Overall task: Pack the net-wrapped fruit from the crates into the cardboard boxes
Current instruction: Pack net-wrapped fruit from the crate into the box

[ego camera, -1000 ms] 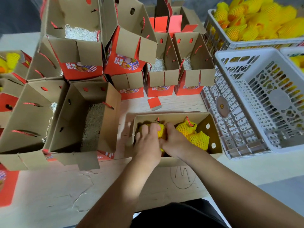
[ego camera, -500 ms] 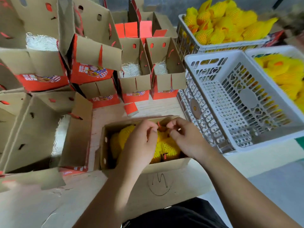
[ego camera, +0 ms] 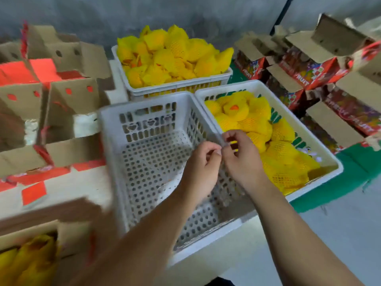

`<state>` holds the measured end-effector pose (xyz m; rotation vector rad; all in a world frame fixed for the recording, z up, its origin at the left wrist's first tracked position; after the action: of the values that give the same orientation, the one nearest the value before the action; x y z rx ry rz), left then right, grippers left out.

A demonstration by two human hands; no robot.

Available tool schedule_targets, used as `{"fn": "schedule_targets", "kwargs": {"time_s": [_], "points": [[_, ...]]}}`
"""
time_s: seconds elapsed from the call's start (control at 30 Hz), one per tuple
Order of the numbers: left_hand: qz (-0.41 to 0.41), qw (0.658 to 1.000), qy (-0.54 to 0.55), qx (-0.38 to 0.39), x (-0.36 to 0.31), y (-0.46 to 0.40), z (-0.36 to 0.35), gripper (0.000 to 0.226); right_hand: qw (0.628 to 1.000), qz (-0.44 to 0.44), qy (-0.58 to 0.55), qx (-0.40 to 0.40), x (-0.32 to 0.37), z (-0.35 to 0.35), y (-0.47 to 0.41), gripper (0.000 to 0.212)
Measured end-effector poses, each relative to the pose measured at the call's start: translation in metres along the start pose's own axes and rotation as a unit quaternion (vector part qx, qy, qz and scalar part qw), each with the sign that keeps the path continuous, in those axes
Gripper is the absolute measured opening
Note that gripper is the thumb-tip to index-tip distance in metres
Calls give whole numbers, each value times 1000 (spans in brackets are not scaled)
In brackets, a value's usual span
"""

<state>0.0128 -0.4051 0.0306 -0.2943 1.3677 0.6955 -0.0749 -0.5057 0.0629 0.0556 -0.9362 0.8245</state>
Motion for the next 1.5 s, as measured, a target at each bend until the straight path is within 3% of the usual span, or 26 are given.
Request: {"fn": "schedule_targets", "kwargs": {"time_s": [0.17,0.23,0.37,0.5,0.6,0.67,0.7,0.77,0.83,0.9,0.97,1.07,1.13,1.2,1.37,1.5], "points": [[33,997,-30,-55,-15,-69,-68,10,975,2,202,92,-89,31,-92,75],[51,995,-44,-80,-15,-88,-79,26,952,40,275,128,-107,21,-127,91],[16,990,-107,-92,-21,-111,-95,50,902,95,384,173,-135,-3,-170,90],[0,982,-106,-158,-27,-122,-95,67,951,79,255,156,-148,-1,-177,75],[-1,980,-117,-162,-30,-134,-97,88,998,41,27,37,-152,28,-158,42],[25,995,-77,-53,-29,-141,-115,96,981,-62,-182,23,-153,44,-135,36],[49,999,-4,18,-27,-142,-127,95,962,-106,-248,40,-153,46,-125,37],[75,988,113,72,-21,-142,-137,83,943,-82,-304,102,-141,50,-115,42],[56,987,144,41,-18,-144,-131,65,949,-15,-290,127,-130,56,-116,48],[46,984,170,8,-16,-145,-126,59,982,17,-184,39,-141,72,-137,49],[32,986,162,2,-15,-146,-126,63,998,-3,14,-58,-176,87,-166,41],[28,992,121,-4,-15,-145,-130,76,976,-150,140,76,-230,59,-191,72],[18,995,96,-27,-16,-142,-128,76,974,-190,86,91,-248,40,-187,71],[0,996,68,-51,-19,-139,-123,69,981,-191,21,22,-255,40,-182,67],[-21,996,53,-73,-27,-133,-118,47,980,-48,-2,-192,-209,84,-155,67],[-32,987,138,-73,-40,-117,-108,39,965,-45,-166,-196,-146,79,-111,64]]}}
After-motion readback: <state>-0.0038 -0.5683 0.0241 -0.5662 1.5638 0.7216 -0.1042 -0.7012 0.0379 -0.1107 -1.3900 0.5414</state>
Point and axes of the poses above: each hand's wrist, its own y-axis away from the middle knuckle, its own z-axis out of the back of the hand, x = y × z, the point moved 7 cm from there along -y, towards the middle knuckle, and after that the axes turned 10 degrees about z, right-handed, at the moved point
